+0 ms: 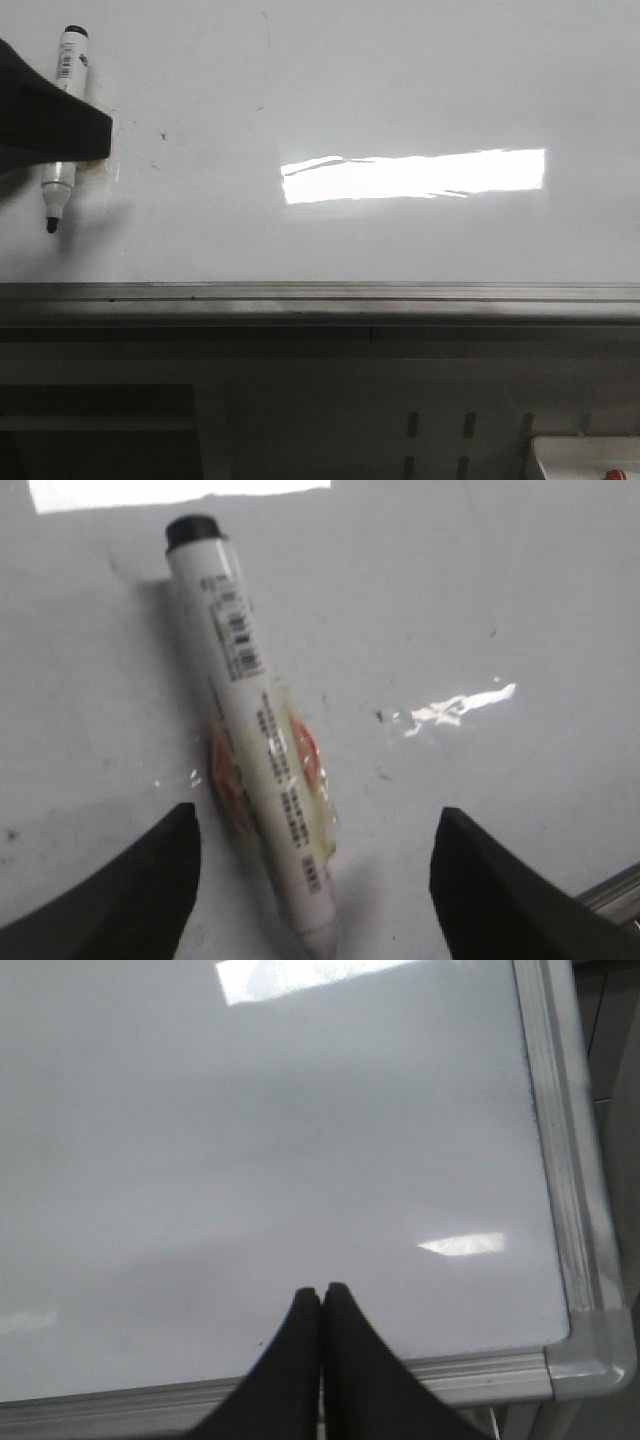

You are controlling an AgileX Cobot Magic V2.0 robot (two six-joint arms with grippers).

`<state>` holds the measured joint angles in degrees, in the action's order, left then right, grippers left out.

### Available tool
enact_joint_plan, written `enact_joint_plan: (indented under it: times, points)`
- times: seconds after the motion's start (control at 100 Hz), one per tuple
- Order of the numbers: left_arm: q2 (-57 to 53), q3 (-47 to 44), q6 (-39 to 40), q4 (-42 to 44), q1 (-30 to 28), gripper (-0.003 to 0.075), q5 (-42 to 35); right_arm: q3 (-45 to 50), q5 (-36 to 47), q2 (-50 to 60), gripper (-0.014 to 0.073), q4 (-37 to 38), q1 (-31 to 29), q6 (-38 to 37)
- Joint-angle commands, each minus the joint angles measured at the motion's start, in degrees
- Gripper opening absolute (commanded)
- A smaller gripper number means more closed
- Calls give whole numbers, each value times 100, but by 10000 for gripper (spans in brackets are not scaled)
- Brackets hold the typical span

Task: Write number 4 on whiteboard

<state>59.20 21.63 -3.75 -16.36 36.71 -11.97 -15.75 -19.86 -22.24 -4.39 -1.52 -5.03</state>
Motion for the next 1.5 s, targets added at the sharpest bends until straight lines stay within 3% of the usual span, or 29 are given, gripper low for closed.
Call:
enact_joint_plan:
  times: [0.0, 0.13, 0.2, 0.27, 0.36, 0.45, 0.61, 0.77, 0.89, 0.98, 1.13, 1.2, 1.49]
  points:
    - [42, 195, 58, -305, 45, 454, -112, -201, 432, -84, -64, 55, -37, 14]
    - [208, 195, 58, -317, 45, 424, 6, -201, 466, -84, -64, 55, -37, 14]
    - [311, 195, 58, -317, 45, 365, 111, -201, 408, -84, -64, 55, -37, 14]
    - [406, 195, 58, -317, 45, 227, 226, -247, 342, -84, -64, 55, -37, 14]
    - [453, 195, 58, -317, 45, -25, 267, -373, 139, -84, -64, 55, -21, 18]
    - [453, 195, 58, -292, 45, -20, 218, -502, -94, -84, -64, 55, 254, 155]
    - [352, 195, 58, -64, 58, -20, 329, -818, -511, -355, -64, 30, 1607, 371]
    - [-112, 195, 58, 1202, 408, -20, 374, -1435, -660, -1177, -64, 6, 3225, 371]
    - [-512, 195, 58, 2669, 809, -20, 285, -2023, -484, -1893, -50, 185, 4301, 559]
    - [-749, 195, 58, 3718, 1087, -20, 247, -2497, -407, -2351, 46, 339, 4910, 559]
    - [-964, 195, 58, 5069, 1301, -20, 257, -3053, -360, -2831, 371, 334, 5523, 559]
    - [-998, 195, 58, 5380, 1301, -20, 232, -3249, -479, -3008, 472, 306, 5690, 559]
    - [-985, 195, 58, 5915, 1301, -20, 30, -3451, 227, -3531, 489, 334, 6118, 559]
